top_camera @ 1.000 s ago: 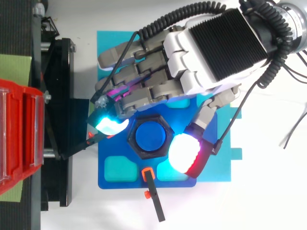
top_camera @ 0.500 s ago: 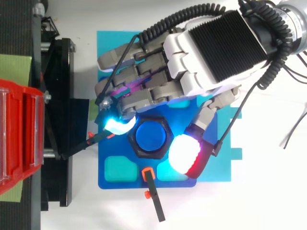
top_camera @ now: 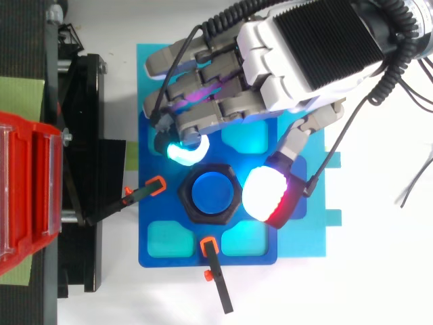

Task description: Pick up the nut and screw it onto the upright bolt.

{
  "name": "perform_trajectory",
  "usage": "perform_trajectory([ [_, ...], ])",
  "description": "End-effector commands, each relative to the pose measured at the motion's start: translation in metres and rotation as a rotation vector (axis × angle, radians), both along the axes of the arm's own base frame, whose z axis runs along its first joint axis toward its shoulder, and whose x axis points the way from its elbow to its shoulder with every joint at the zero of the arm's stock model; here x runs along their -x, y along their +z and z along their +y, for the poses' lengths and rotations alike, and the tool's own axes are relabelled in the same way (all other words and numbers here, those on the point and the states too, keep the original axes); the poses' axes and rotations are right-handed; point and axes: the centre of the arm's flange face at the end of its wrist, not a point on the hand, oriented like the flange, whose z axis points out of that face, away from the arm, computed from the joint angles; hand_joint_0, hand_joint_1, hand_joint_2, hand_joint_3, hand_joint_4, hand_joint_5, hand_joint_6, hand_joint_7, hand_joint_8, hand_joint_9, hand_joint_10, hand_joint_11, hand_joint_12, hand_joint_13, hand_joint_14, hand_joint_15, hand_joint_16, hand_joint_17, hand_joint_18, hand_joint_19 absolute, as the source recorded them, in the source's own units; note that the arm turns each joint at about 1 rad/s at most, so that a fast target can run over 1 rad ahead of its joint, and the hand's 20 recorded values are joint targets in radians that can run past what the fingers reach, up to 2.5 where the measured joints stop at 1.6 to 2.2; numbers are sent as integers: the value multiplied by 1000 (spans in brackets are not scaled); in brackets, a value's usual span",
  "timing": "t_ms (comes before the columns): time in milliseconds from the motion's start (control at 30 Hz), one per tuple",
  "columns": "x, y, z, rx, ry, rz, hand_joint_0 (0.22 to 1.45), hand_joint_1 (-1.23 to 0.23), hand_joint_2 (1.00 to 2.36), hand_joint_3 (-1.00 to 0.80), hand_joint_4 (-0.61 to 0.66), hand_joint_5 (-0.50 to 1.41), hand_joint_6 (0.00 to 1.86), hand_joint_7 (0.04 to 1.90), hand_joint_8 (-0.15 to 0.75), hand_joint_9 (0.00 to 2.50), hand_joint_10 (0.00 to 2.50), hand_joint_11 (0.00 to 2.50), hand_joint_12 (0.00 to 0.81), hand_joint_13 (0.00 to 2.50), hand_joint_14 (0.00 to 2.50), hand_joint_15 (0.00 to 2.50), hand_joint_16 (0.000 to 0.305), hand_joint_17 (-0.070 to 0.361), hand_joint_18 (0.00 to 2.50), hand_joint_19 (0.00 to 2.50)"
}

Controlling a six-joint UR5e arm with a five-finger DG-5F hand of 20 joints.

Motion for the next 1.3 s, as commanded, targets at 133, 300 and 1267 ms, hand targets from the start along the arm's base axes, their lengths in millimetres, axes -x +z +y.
perform_trajectory([
  [133,3,0,-12,5,-3,1,503,-143,1000,-500,101,41,509,1611,255,977,0,0,204,715,0,0,21,48,425,0],
  [300,4,0,-16,3,1,-1,504,-146,1000,-500,140,21,501,1600,251,976,0,0,205,713,0,0,21,48,429,0],
  [1267,-13,28,8,14,49,-38,488,-128,1000,-500,185,-92,502,707,214,843,0,0,221,622,0,0,28,62,347,12],
])
